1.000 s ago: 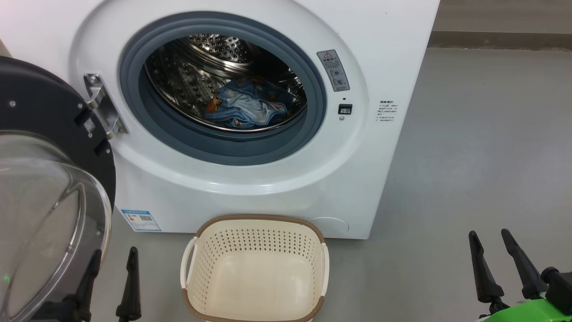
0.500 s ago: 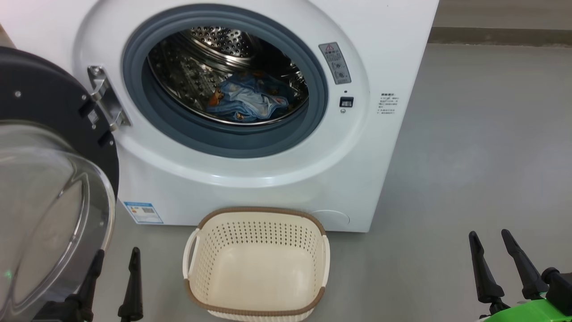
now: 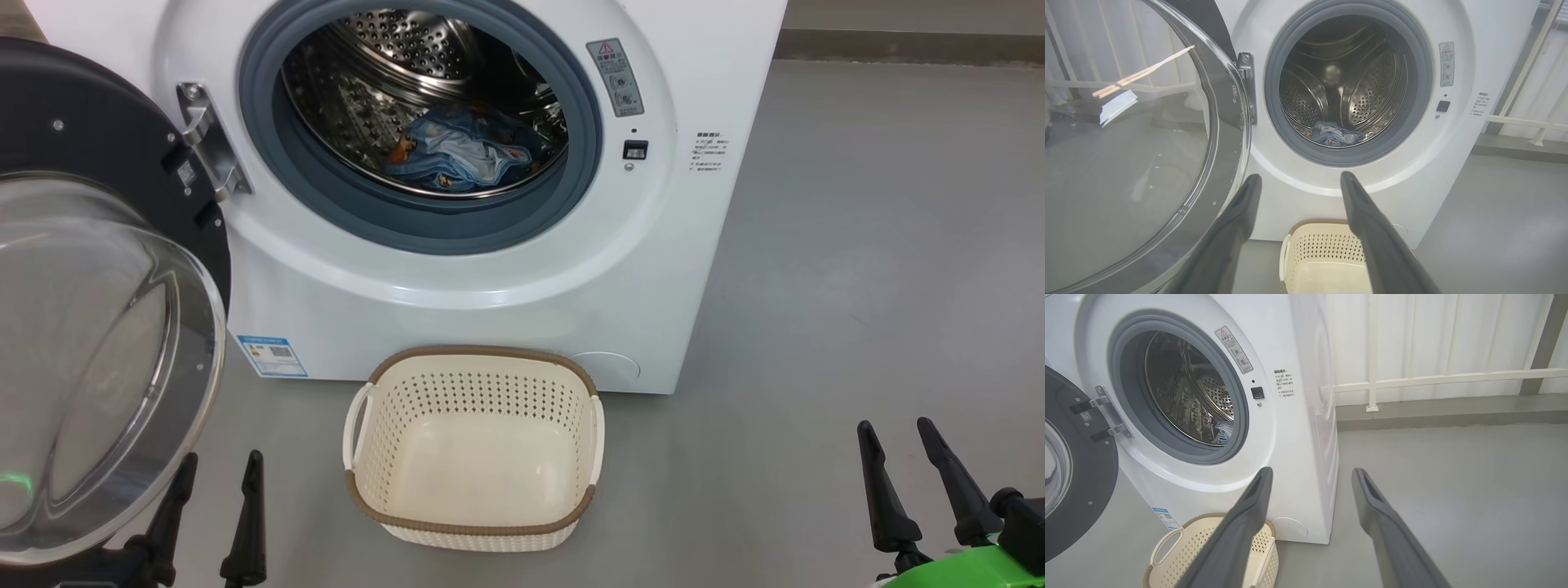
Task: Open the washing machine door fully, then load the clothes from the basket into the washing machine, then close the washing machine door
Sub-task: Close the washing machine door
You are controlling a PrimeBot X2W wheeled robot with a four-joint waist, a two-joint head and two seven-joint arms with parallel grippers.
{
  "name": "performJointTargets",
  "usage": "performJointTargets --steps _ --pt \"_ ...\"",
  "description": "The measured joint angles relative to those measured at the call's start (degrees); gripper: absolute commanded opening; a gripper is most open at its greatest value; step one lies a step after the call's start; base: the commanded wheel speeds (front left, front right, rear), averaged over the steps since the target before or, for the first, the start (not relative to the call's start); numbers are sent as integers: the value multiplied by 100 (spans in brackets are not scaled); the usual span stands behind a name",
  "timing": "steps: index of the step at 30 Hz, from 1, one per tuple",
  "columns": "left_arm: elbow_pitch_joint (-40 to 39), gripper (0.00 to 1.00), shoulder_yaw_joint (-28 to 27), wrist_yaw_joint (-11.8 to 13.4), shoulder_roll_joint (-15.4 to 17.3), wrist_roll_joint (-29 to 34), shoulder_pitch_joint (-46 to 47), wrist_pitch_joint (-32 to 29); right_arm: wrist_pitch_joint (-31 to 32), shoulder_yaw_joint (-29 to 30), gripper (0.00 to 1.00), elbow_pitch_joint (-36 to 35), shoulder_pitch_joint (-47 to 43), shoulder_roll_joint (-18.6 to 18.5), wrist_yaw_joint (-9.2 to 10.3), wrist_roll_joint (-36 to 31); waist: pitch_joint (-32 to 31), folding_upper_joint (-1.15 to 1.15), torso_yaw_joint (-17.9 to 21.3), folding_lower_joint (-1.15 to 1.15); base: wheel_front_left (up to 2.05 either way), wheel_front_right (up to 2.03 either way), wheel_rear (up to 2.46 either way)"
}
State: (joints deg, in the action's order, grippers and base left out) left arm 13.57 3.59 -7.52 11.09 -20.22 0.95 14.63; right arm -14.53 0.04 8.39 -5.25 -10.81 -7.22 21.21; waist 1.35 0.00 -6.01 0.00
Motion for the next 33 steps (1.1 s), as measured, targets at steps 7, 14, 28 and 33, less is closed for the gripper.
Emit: performJointTargets --steps 7,14,28,33 --pt "-1 100 -15 0 -19 -55 0 0 0 -19 100 -2 3 -2 0 0 -1 0 -71 0 0 0 0" --pt "-3 100 -133 0 -140 -109 0 0 0 -166 100 -3 26 0 0 -1 26 0 -313 0 0 0 0" --pt "25 100 -371 0 -296 -137 -167 0 0 -514 100 86 150 -15 0 2 -26 0 -1365 0 0 0 0" --pt "60 100 -396 0 -302 -135 -244 0 0 -573 100 114 142 -8 0 44 -105 0 -1802 0 0 0 0"
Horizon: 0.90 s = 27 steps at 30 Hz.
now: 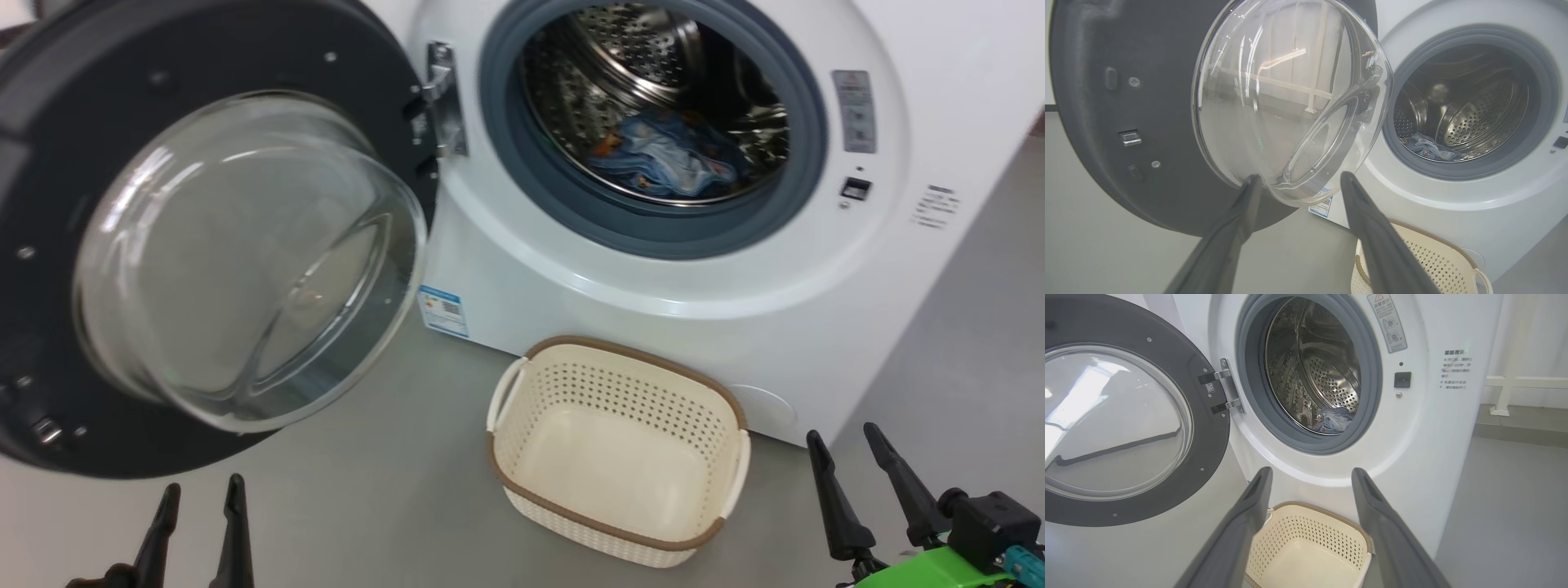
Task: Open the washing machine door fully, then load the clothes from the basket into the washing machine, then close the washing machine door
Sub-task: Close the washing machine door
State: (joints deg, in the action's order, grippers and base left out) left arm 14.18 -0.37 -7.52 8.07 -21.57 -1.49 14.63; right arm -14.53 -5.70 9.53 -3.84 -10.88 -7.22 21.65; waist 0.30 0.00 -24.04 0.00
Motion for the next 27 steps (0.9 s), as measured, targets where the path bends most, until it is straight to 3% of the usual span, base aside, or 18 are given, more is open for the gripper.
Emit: performJointTargets --steps 10,22,23,24,25,26,27 --pt "-164 100 -557 0 -141 8 -286 0 0 -546 100 160 330 -49 0 54 -71 0 -507 0 0 0 0" --pt "-428 100 -818 0 -339 36 -367 0 0 -770 100 325 604 -146 0 170 -10 0 -564 0 0 0 0" --pt "-463 78 -833 0 -347 -4 -367 0 0 -776 100 325 603 -146 0 179 -14 0 -561 0 0 0 0" --pt "-503 47 -858 0 -347 -64 -366 0 0 -780 100 325 603 -145 0 199 -18 0 -557 0 0 0 0" --pt "-549 28 -900 0 -341 -126 -366 0 0 -779 100 325 602 -144 0 213 -23 0 -553 0 0 0 0" --pt "-602 0 -945 0 -320 -185 -365 0 0 -777 100 325 599 -141 0 213 -29 0 -549 0 0 0 0" --pt "-661 0 -985 0 -278 -248 -362 0 0 -767 100 324 594 -136 0 213 -35 0 -545 0 0 0 0"
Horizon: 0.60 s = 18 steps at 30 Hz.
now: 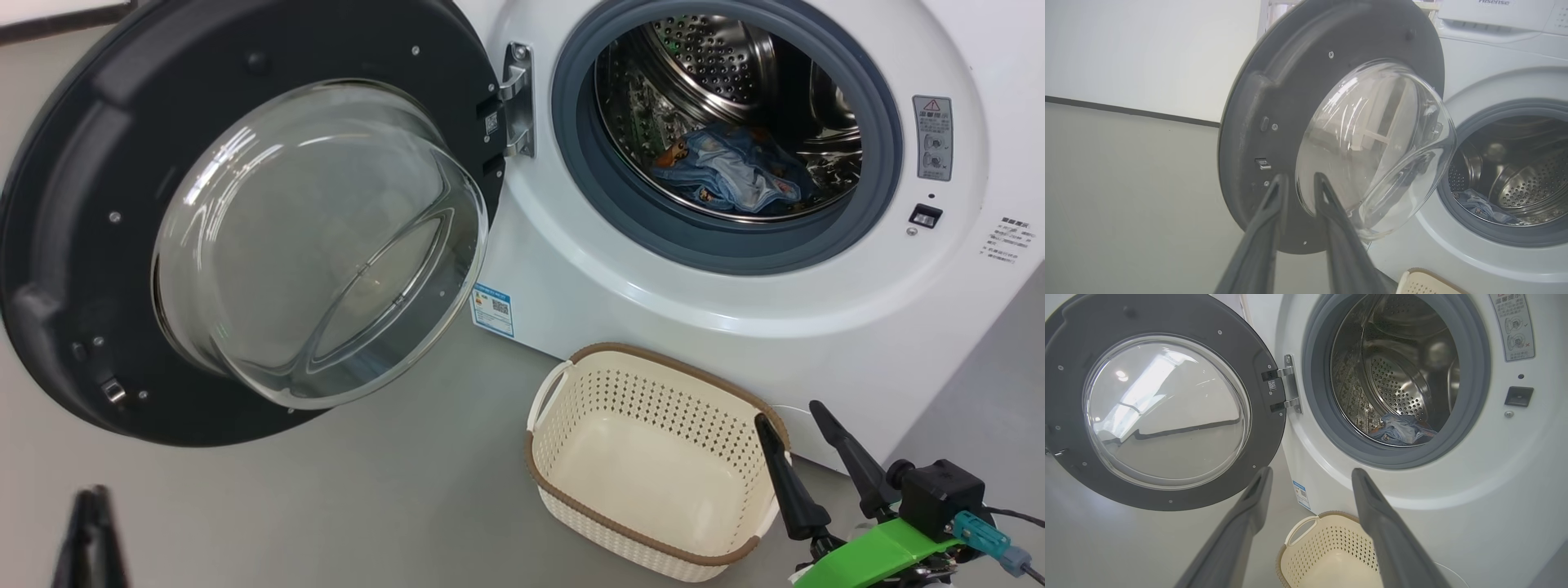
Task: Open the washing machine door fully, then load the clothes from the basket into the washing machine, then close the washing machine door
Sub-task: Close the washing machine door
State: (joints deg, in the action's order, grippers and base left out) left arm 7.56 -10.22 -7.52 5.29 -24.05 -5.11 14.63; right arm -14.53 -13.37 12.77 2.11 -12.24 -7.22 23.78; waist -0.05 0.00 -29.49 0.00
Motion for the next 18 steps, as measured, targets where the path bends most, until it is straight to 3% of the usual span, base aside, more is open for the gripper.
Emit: performJointTargets --steps 5,10,18 --pt "-264 0 -248 0 434 -531 130 0 0 75 100 -23 -62 42 0 -1 -15 0 13 0 0 0 0" --pt "-248 0 -446 0 998 -1452 603 1 0 168 100 -111 -183 102 0 -5 48 0 12 0 0 0 0" --pt "802 0 -226 0 2136 -3171 1699 1 0 327 100 -209 -205 101 0 -166 391 0 -4 0 0 0 0"
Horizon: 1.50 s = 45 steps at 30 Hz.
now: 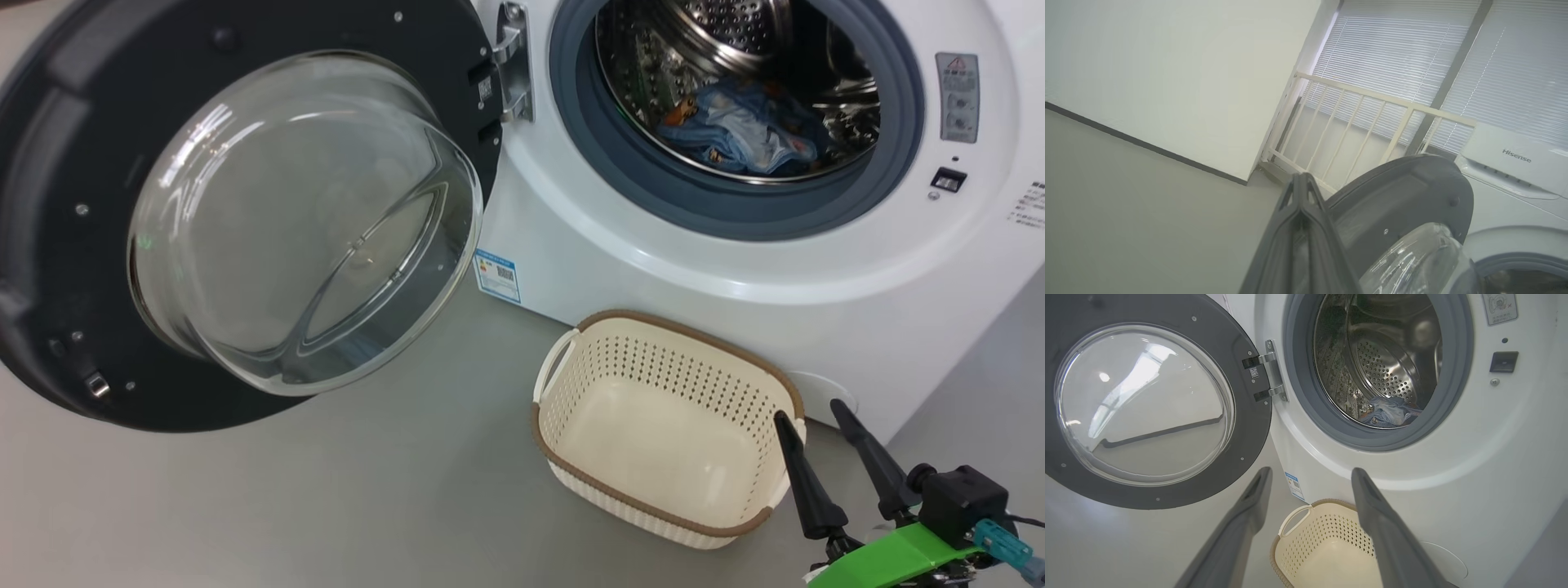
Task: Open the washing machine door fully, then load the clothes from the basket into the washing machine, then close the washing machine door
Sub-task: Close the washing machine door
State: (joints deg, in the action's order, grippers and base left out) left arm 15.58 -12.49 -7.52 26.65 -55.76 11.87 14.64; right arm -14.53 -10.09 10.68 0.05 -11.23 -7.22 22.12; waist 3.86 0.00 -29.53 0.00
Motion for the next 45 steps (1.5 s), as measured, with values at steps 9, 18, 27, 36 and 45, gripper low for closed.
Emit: performJointTargets --steps 9,18,27,36,45 --pt "1125 0 527 0 825 -2048 1041 -425 0 -38 100 -45 236 -101 0 -107 546 0 23 0 0 0 0" --pt "1569 0 967 0 1121 -3040 1586 -1263 0 -83 100 -41 471 -305 0 -119 965 0 59 0 0 0 0" --pt "1897 0 934 0 1241 -3621 1795 -2181 0 -125 100 -63 653 -436 0 -159 1211 0 100 0 0 0 0" --pt "1981 0 710 1 1237 -3905 1879 -2993 0 -178 100 -73 782 -554 0 -163 1412 0 127 0 0 0 0" --pt "1981 0 528 1 1218 -3940 1879 -3521 0 -231 100 -80 793 -578 0 -194 1371 0 118 0 0 0 0"
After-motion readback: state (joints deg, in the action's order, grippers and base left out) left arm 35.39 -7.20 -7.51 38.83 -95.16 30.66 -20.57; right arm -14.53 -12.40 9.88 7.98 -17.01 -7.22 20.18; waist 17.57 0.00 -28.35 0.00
